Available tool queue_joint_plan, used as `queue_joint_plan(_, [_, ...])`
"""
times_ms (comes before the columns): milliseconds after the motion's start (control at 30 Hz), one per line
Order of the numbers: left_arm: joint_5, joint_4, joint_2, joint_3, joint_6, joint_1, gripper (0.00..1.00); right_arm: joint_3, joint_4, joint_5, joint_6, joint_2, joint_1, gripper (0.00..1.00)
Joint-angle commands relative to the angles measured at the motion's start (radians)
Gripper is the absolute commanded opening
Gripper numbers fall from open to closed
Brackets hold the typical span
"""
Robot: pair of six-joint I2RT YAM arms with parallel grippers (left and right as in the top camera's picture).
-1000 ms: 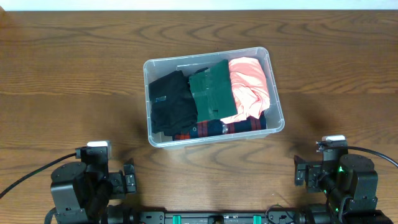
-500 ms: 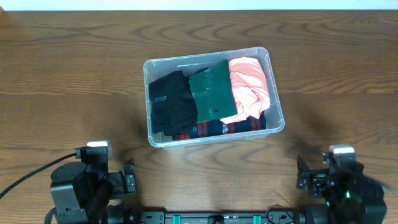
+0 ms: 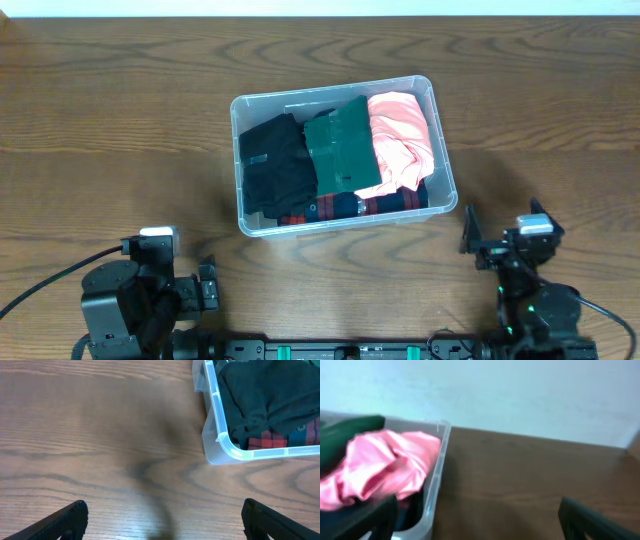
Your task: Pack container
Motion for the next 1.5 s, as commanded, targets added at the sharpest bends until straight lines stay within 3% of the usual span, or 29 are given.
queue_joint_plan(0, [0.01, -0.003, -0.002, 0.002, 0.006, 0.002, 0.98, -0.114, 0.134, -0.005, -0.042, -0.008, 0.008, 0.99])
queue_joint_plan(1133, [0.01, -0.002, -0.003, 0.0, 0.006, 0.001, 0.98, -0.134, 0.126, -0.019, -0.015, -0.007, 0.01, 0.99])
queue_joint_plan(1267, [0.01, 0.004, -0.034, -0.014, 0.006, -0.044, 0.98, -0.134, 0.126, -0.019, -0.015, -0.007, 0.01, 0.99])
queue_joint_plan(1367, [0.011, 0.059, -0.101, -0.089, 0.006, -0.068, 0.98, -0.134, 0.126, -0.019, -0.016, -0.007, 0.01, 0.99])
queue_joint_plan(1467, [0.011, 0.212, -0.2, -0.241, -0.003, -0.077, 0.98, -0.134, 0.126, -0.019, -0.016, -0.007, 0.01, 0.99])
